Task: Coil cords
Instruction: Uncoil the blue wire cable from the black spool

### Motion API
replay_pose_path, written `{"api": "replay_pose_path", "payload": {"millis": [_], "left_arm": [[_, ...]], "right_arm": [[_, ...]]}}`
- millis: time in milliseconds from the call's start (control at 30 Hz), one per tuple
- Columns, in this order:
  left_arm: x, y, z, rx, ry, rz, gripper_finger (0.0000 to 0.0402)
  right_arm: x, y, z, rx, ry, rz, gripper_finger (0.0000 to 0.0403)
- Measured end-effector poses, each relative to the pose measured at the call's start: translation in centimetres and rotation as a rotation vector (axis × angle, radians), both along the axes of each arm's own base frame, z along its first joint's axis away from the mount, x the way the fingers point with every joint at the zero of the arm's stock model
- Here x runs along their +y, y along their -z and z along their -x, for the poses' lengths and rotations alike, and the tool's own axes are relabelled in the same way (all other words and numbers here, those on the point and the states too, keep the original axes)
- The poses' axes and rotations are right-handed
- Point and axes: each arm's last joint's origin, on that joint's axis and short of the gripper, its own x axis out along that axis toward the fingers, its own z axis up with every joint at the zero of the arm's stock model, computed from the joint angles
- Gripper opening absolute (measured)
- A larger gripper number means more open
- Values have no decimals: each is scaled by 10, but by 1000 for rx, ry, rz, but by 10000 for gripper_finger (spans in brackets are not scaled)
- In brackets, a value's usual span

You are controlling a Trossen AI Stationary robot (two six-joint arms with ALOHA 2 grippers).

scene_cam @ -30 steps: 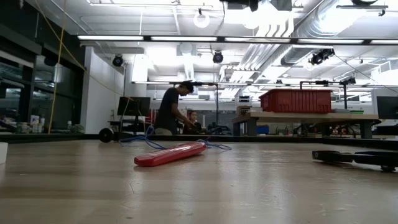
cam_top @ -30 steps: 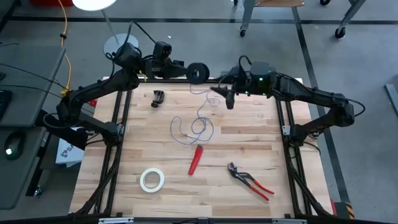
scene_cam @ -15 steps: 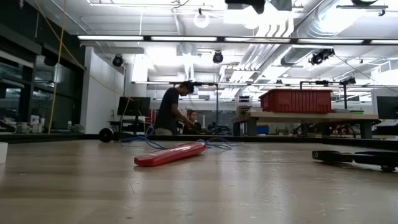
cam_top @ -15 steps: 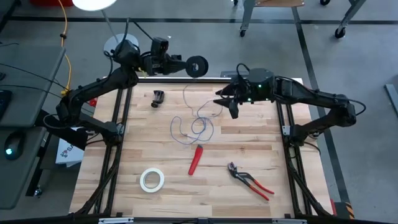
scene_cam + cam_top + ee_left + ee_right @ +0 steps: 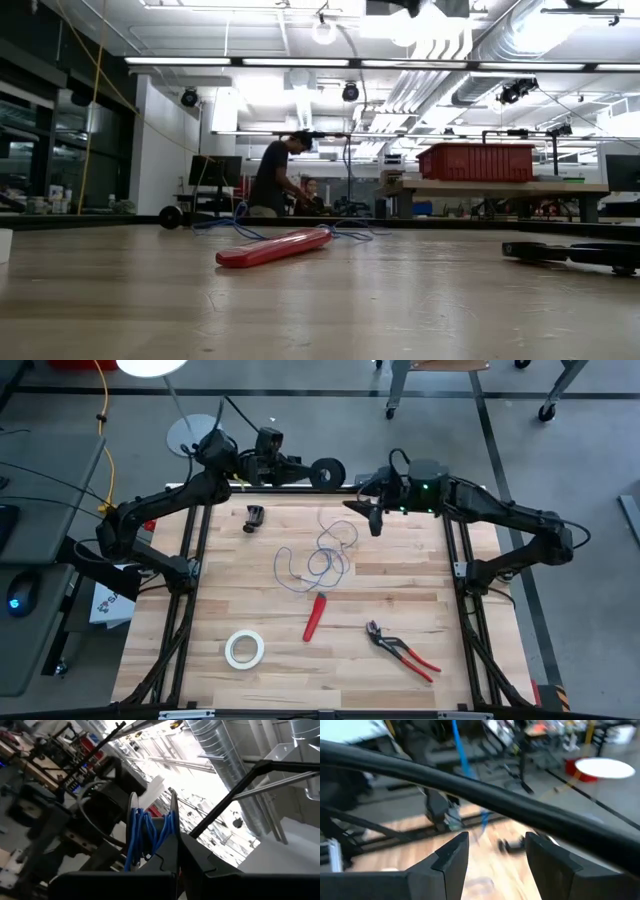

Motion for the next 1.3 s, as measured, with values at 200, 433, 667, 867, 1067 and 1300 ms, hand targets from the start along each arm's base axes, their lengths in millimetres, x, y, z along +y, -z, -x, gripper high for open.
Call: {"api": "replay_pose_path", "payload": {"millis": [200,433,667,867,1067,1300], "left_arm": [[-8,-1,-4,-22,-15,-8,0],[-9,-3,-4,-47,-70,2,0],[-9,-3,-4,-46,-69,4,0],[-9,-3,-4,-46,-69,6,0],[-9,-3,-4,-42,-62,18,0],[-13,-2,-4,25,109,93,0]], "right_arm": [[-10,0,-16,-91,-24,47,185],[-10,-1,-25,-152,-102,47,162],[-15,10,-37,-126,-38,50,137],[-16,8,-39,-158,-33,67,132],[-14,8,-39,-162,-75,55,31],[-26,8,-36,-161,10,76,3]]}}
